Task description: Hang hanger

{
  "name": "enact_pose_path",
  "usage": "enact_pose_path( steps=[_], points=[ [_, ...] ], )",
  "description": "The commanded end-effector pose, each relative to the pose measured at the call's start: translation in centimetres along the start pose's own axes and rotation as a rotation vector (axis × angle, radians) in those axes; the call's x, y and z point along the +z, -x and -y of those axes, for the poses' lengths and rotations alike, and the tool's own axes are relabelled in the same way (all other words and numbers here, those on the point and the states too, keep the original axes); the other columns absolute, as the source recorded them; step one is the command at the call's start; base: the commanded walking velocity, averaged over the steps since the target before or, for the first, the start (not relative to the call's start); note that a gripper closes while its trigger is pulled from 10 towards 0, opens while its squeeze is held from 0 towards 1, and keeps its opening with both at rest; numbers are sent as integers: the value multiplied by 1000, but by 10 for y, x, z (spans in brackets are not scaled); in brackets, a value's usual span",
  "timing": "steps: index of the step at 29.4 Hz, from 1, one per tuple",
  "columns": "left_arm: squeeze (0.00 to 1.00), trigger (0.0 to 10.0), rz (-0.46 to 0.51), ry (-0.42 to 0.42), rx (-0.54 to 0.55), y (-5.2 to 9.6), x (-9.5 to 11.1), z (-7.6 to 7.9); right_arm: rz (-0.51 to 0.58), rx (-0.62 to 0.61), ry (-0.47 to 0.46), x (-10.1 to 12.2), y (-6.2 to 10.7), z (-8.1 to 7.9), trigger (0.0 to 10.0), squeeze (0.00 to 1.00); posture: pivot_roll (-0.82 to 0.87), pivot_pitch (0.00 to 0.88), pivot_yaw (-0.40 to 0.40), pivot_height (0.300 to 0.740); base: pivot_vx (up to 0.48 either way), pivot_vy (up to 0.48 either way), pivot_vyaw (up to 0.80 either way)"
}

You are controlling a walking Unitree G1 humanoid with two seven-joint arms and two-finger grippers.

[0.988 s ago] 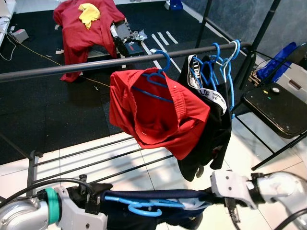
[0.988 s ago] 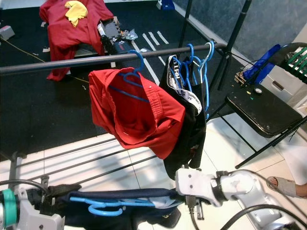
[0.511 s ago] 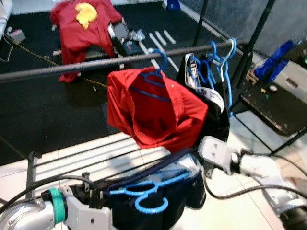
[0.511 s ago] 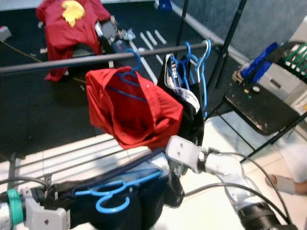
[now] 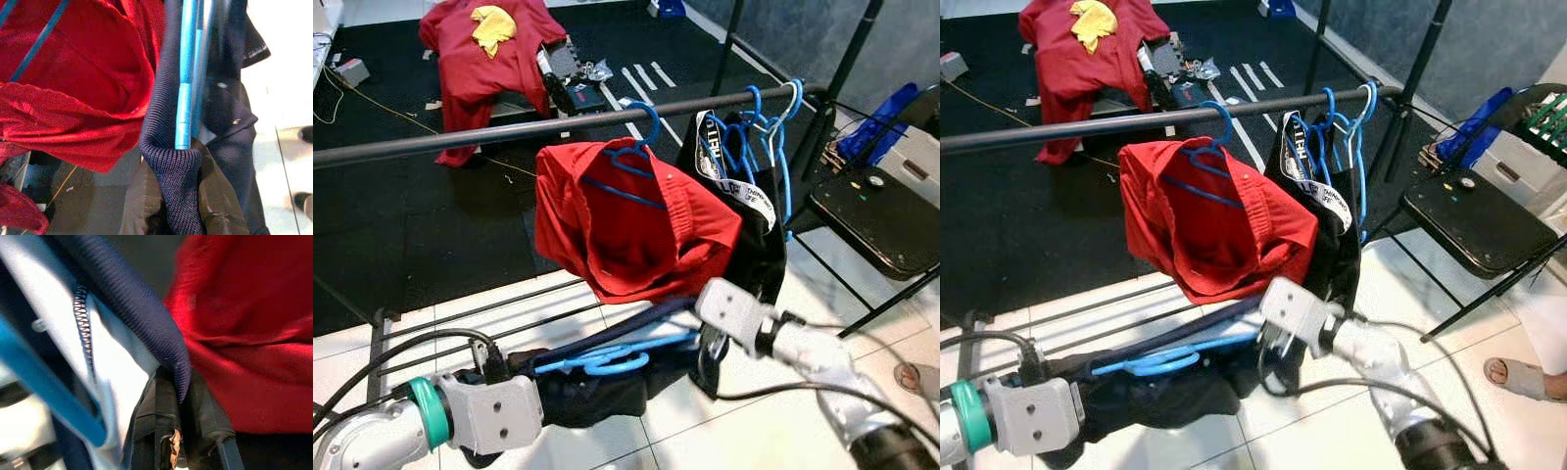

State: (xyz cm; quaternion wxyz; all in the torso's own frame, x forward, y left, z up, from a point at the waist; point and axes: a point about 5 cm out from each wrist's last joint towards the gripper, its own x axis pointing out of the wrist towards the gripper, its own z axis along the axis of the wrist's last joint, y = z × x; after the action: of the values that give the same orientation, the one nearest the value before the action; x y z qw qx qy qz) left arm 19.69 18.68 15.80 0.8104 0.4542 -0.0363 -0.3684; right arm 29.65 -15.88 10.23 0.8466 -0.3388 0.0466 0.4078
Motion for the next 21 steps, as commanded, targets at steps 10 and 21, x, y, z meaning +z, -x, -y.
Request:
enact_pose_path(
  steps=[10,21],
  points=[
    [0,10000,50,149,50,1,8,-5,-33,50,102,-8,9,0,0,0,-3,126,50,740,0,0,0],
    [0,10000,55,40,-10,4,10,-2,243,-148,-145,32,2,26,0,0,4,123,48,740,0,0,0]
  ],
)
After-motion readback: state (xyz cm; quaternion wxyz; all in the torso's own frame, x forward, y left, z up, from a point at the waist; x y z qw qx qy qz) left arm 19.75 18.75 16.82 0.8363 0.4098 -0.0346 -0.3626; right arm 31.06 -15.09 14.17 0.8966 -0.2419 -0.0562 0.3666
